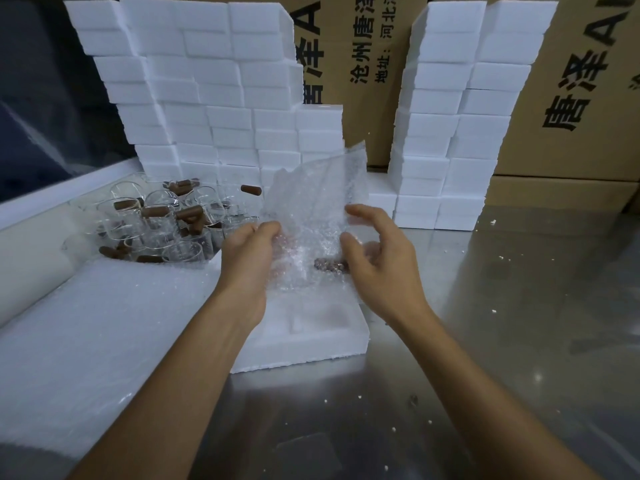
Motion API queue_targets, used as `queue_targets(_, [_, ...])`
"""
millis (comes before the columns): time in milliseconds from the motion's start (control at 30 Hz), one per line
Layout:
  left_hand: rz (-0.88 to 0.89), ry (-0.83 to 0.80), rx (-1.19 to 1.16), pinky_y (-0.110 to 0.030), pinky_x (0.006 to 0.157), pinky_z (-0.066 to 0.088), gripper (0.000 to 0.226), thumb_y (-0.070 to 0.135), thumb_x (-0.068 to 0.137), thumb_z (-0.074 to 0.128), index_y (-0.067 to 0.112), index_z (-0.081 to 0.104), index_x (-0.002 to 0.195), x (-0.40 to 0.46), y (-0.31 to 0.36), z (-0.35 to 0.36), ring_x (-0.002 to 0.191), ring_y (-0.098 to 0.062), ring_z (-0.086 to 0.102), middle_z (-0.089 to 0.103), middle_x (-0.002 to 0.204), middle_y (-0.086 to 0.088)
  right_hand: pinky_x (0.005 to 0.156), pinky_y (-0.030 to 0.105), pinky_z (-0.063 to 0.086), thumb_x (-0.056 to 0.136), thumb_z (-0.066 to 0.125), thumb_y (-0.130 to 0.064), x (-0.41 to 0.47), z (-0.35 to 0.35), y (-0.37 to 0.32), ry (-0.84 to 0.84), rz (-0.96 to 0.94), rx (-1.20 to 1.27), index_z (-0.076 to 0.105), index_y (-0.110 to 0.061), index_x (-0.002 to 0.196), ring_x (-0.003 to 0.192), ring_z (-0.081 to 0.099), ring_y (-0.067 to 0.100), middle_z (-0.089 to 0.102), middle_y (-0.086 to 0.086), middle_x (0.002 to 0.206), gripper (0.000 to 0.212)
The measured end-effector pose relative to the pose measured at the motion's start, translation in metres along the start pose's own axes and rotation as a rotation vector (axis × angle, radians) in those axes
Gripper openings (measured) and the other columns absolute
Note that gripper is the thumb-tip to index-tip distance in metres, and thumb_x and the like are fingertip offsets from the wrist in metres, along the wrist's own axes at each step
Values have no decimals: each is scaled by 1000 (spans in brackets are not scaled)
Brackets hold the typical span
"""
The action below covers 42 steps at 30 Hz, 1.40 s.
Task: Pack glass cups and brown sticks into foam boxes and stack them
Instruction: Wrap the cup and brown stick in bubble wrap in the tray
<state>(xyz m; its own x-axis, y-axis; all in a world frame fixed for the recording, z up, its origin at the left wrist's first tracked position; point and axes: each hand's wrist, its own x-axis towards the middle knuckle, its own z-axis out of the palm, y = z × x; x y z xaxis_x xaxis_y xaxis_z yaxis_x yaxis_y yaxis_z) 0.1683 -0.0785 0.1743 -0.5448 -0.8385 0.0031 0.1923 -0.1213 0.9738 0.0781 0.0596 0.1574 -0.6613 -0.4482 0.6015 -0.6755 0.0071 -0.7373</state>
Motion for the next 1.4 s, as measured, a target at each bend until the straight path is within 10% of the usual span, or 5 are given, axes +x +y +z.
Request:
queue_targets(133, [48,-2,-9,-25,57,51,15,21,89,64,20,64,75,-1,1,2,68,-16,65,69,69,5,79,7,42,96,59,-43,-2,3,3,-81,74,-144,57,-17,138,93,57,-2,55,-7,123,49])
queue_targets(300, [124,-103,-24,-30,71,53,16,20,96,60,22,64,81,-11,5,7,70,-2,69,73,73,14,58,13,40,101,49,-43,-5,6,1,-75,8,-137,52,-8,54,65,58,-4,55,-6,55,59])
queue_targets(700, [123,-240,-220,-29,71,57,21,13,94,62,21,70,75,-24,20,13,80,-13,72,75,82,2,44,21,20,101,50,-32,1,5,-2,56,183,122,23,-22,46,42,20,9,22,-6,45,62])
queue_targets(1167, [172,-379,-417,-26,75,55,14,6,94,51,16,60,90,-14,39,-8,81,-12,68,71,82,1,47,14,26,97,57,-18,-2,1,0,-41,-61,35,35,-13,45,38,36,4,33,-9,39,57])
queue_targets(1400, [481,-81,-170,-32,73,53,15,8,91,56,9,68,82,-12,38,-20,74,-23,69,71,75,-3,47,14,27,97,54,-16,5,-5,1,105,40,148,33,-15,45,39,33,4,30,-12,41,57])
